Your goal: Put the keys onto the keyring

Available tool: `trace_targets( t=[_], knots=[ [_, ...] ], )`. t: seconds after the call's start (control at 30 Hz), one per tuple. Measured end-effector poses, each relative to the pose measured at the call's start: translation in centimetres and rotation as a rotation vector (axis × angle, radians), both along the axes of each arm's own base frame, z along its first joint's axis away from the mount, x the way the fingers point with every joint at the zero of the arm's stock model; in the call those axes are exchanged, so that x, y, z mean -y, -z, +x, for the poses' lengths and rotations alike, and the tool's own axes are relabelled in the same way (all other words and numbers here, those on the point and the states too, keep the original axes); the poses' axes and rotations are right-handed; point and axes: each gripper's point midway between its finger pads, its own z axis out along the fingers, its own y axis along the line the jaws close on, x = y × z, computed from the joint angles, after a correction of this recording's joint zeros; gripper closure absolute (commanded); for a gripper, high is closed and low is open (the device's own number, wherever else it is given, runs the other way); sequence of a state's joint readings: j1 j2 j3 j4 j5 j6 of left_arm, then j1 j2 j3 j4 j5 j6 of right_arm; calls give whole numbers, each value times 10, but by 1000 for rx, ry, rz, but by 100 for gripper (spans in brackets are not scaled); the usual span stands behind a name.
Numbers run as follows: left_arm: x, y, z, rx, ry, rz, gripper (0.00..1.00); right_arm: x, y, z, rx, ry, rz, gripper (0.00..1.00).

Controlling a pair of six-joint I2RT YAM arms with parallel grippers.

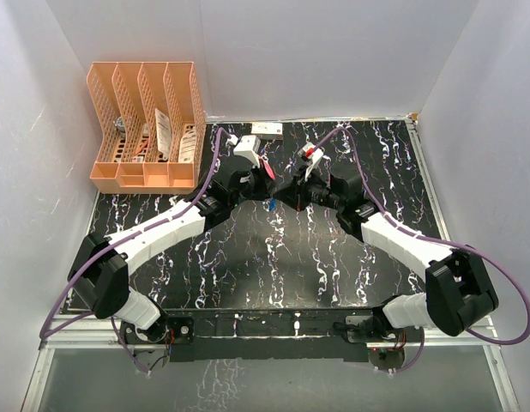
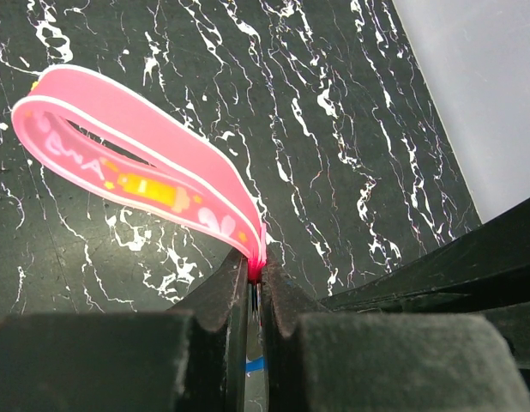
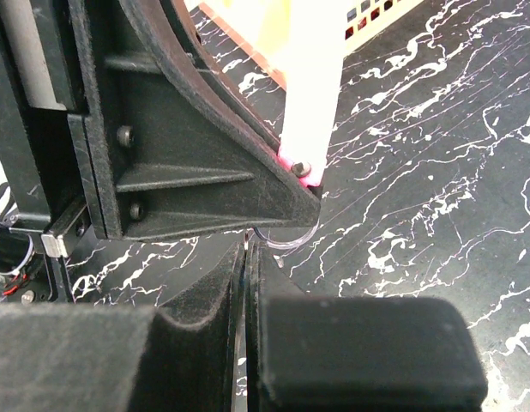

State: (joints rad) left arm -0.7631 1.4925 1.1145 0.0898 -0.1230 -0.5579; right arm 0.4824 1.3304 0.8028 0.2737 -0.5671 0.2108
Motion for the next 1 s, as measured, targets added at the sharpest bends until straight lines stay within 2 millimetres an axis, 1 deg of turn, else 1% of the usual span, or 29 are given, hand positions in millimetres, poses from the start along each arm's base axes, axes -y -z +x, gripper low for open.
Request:
trace_targets(
  t=[0.17,0.73,1.0],
  knots=[
    [1,1,-1,-2,7,-1,100,0,-5,2,11,5,4,100],
    [1,-7,-2,17,15,-13,100,0,-7,7,15,22,3,100],
    [1,-8,-2,22,16,-11,100,1,-8,10,17,38,0,100]
  ],
)
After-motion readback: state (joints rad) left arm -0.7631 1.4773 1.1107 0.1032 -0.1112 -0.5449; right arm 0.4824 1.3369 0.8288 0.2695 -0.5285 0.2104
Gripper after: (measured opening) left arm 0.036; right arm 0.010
